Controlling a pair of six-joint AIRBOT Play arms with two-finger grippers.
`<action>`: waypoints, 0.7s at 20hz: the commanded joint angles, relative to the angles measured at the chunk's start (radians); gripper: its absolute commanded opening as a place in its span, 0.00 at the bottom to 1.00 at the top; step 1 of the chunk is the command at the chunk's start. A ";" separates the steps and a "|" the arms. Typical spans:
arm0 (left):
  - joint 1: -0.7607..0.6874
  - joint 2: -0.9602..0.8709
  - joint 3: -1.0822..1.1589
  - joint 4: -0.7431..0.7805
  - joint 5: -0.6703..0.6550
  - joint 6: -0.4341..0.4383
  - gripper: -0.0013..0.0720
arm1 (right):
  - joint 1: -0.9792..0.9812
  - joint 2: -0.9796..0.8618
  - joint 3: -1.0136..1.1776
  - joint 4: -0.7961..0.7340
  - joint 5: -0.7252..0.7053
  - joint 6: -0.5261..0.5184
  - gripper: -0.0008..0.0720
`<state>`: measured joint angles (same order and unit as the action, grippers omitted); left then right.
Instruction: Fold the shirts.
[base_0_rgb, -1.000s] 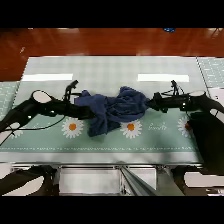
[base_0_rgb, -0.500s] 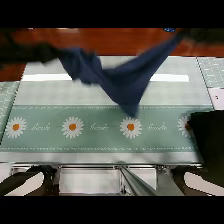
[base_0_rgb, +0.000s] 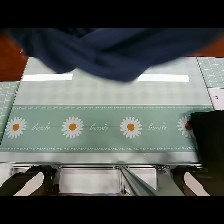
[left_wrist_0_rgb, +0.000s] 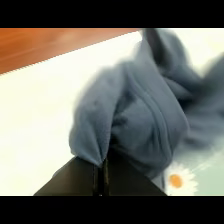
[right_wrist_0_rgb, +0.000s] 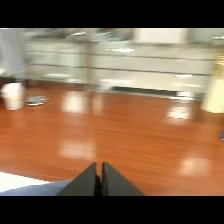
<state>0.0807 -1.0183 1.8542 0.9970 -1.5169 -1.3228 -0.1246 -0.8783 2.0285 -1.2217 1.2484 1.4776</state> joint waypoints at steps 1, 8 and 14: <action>-0.002 0.117 -0.071 0.133 -0.071 -0.052 0.04 | 0.000 0.171 -0.122 -0.208 0.057 0.073 0.05; -0.041 0.399 -0.849 0.016 -0.003 -0.051 0.04 | 0.000 0.234 -0.441 -0.141 0.124 0.084 0.05; -0.093 0.364 -1.404 -0.054 0.337 -0.048 0.04 | 0.000 -0.080 -0.584 0.024 0.053 -0.006 0.05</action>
<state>0.0059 -0.6388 0.6880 0.9798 -1.3705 -1.3731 -0.1246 -0.8150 1.4956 -1.3075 1.3323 1.5227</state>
